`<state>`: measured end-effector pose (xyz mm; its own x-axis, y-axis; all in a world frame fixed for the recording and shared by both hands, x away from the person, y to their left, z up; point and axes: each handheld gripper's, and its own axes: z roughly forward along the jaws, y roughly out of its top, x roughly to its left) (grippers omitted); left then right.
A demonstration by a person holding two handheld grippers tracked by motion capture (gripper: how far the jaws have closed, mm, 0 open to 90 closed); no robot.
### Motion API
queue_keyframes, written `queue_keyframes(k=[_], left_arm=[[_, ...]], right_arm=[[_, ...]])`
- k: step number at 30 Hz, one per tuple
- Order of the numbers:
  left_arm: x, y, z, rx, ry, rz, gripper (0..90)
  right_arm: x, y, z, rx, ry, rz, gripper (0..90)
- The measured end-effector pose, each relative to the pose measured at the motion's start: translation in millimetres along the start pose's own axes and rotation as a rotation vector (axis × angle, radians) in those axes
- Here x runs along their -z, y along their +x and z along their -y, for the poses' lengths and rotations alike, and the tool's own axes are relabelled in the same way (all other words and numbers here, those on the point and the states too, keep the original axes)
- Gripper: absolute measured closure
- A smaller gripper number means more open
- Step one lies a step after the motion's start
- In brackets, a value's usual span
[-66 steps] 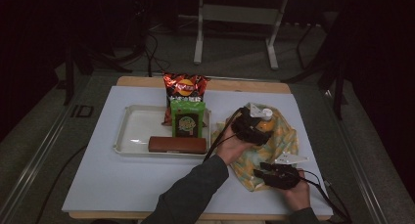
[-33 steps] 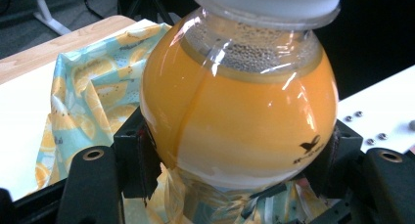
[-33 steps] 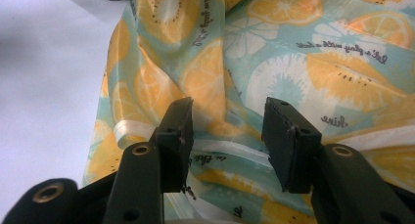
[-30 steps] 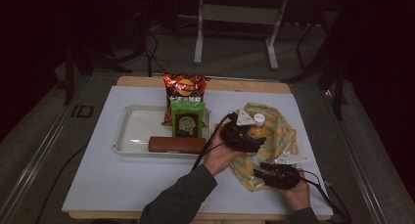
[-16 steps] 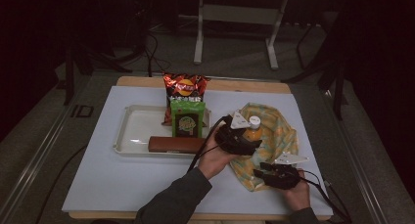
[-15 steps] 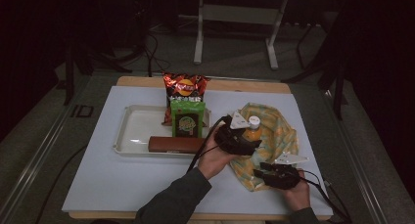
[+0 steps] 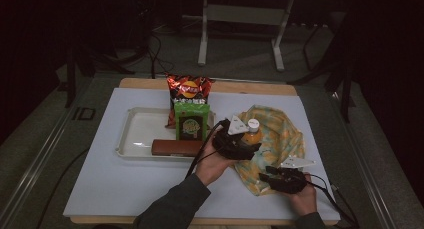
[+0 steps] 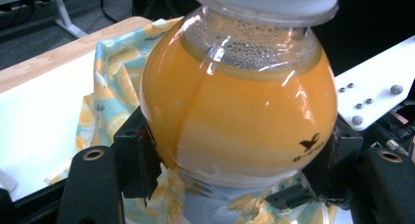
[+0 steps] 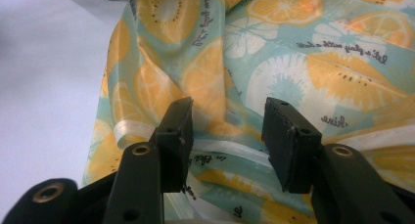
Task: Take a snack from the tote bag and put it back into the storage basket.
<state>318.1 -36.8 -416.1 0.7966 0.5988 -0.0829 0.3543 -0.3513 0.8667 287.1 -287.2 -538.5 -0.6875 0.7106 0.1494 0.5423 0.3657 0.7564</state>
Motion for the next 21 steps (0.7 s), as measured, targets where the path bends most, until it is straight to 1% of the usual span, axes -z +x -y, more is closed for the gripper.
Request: queue_keyframes(k=[5, 7, 13, 14, 21], left_arm=[[5.0, 1.9, 3.9, -0.001, 0.0, -0.021, 32.9], [7.4, 3.8, 5.3, 0.006, -0.002, -0.022, 32.8], [12.1, 6.3, 7.9, 0.007, -0.006, -0.04, 32.9], [14.3, 7.4, 9.3, 0.009, -0.01, -0.048, 32.9], [18.6, 14.2, 12.2, 0.021, -0.014, -0.068, 32.9]], right_arm=[[0.0, 0.0, 0.0, -0.001, 0.0, 0.0, 54.4], [0.0, 0.0, 0.0, 0.0, 0.0, 0.0, 54.4], [0.0, 0.0, 0.0, 0.0, 0.001, 0.0, 54.4], [0.0, -0.1, 0.0, 0.0, 0.001, 0.0, 54.4], [0.0, 0.1, 0.0, 0.0, 0.0, 0.001, 54.4]])
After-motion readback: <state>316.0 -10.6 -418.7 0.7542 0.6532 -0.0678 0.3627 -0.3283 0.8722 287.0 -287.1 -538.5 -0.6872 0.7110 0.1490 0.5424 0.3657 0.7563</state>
